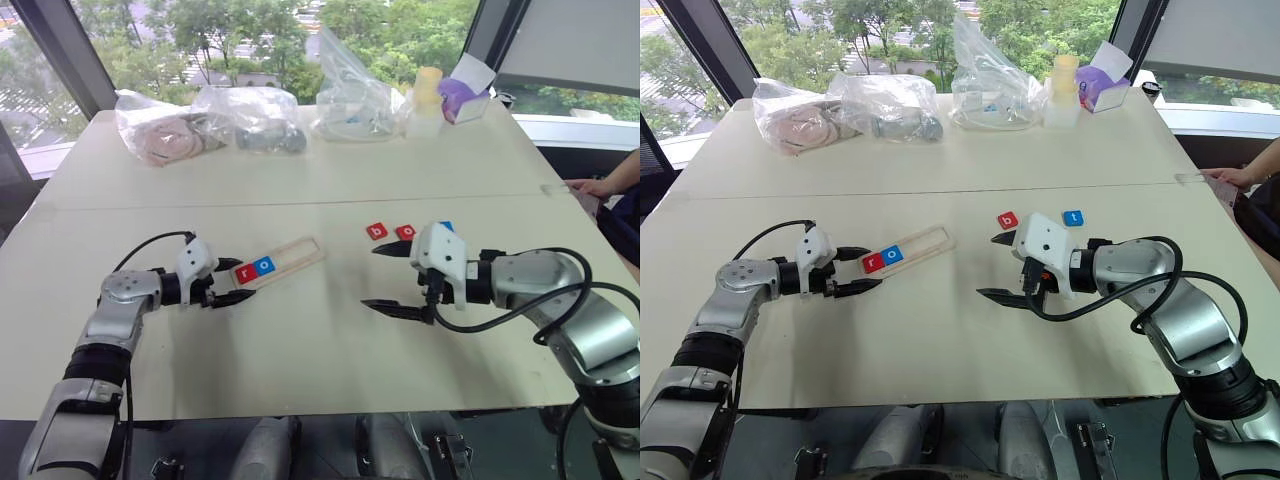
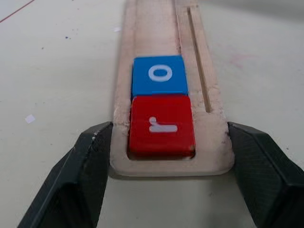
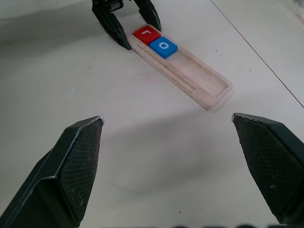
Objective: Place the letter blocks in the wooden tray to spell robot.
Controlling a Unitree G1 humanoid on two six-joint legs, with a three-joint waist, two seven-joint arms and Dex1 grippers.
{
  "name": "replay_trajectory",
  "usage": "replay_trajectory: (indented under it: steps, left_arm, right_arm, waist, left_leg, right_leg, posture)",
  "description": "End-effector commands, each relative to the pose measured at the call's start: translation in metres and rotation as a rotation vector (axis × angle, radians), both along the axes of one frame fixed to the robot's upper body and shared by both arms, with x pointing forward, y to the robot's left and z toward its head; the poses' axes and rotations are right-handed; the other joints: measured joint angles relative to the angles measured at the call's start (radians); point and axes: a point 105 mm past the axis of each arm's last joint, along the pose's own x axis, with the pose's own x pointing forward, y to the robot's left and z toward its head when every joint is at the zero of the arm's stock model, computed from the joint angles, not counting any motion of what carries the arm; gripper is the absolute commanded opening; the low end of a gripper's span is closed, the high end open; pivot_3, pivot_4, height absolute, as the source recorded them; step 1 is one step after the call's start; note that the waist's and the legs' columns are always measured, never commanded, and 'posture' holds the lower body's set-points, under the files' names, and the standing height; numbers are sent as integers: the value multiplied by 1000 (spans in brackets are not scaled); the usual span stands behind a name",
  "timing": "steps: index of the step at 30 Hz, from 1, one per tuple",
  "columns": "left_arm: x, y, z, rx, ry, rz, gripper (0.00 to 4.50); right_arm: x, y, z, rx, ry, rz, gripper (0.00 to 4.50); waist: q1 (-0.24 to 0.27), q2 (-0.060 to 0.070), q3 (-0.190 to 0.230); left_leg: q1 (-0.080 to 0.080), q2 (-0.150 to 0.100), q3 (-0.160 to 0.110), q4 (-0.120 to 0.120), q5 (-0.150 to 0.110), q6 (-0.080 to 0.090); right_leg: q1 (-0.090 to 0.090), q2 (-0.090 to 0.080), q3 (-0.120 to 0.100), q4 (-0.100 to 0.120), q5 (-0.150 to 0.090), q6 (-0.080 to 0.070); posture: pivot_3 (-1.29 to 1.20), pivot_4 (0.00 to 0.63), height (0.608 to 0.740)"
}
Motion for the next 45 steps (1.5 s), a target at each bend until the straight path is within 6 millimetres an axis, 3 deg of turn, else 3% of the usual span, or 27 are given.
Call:
replay_trajectory:
  steps: [1, 6, 15, 19, 39, 41, 42, 45]
  left_arm:
    - [-14, 5, -33, 72, 128, -7, 3103]
    - [-22, -7, -32, 63, 120, -88, 3103]
    - [-53, -69, -30, 54, 101, -391, 3103]
    - [-58, -86, -31, 68, 97, -470, 3103]
    - [-69, -102, -40, 113, 106, -521, 3103]
    - [-70, -100, -41, 120, 112, -512, 4167]
    - [-71, -99, -41, 122, 114, -507, 4455]
    - [-72, -92, -41, 124, 117, -480, 4455]
  right_arm:
    - [-1, 4, 12, -6, -62, 26, 4500]
    - [1, 3, 13, -7, -67, 23, 4500]
    - [2, 2, 14, -7, -70, 13, 4500]
    - [1, 3, 14, -7, -70, 10, 4500]
    - [-1, 3, 13, -12, -66, 1, 4500]
    - [0, 4, 13, -12, -66, 1, 4500]
    - [0, 4, 13, -14, -68, 1, 4500]
    - [5, 5, 11, -12, -77, -15, 4500]
  waist:
    - [0, 1, -1]
    - [-1, 2, -2]
    - [3, 2, -2]
    - [4, 2, -2]
    - [3, 2, -2]
    - [2, 2, -2]
    - [1, 2, -2]
    - [-1, 2, -2]
  left_leg:
    - [0, 0, 0, 0, 0, 0]
    - [0, 0, 0, 0, 0, 0]
    - [-2, -1, 0, -2, -1, 1]
    - [-2, -2, 0, -2, -1, 2]
    - [-2, -2, 0, -2, -1, 2]
    - [-2, -2, 0, -2, -1, 2]
    - [-2, -2, 0, -2, -1, 2]
    - [-2, -2, 0, -3, -1, 2]
  right_leg:
    - [0, 0, 0, 0, 0, 0]
    - [0, 0, 0, 0, 0, 0]
    - [1, -1, 0, -6, 0, 0]
    - [2, -2, 0, -9, 0, 0]
    - [2, -1, -1, -10, 0, 1]
    - [2, -1, -1, -10, 0, 1]
    - [2, -1, -1, -9, 0, 1]
    - [2, -1, -1, -10, 0, 1]
  posture:
    - [0, 150, 740]
    - [0, 150, 740]
    - [0, 150, 740]
    - [0, 150, 740]
    - [0, 150, 740]
    - [0, 150, 740]
    - [0, 150, 740]
    - [0, 150, 740]
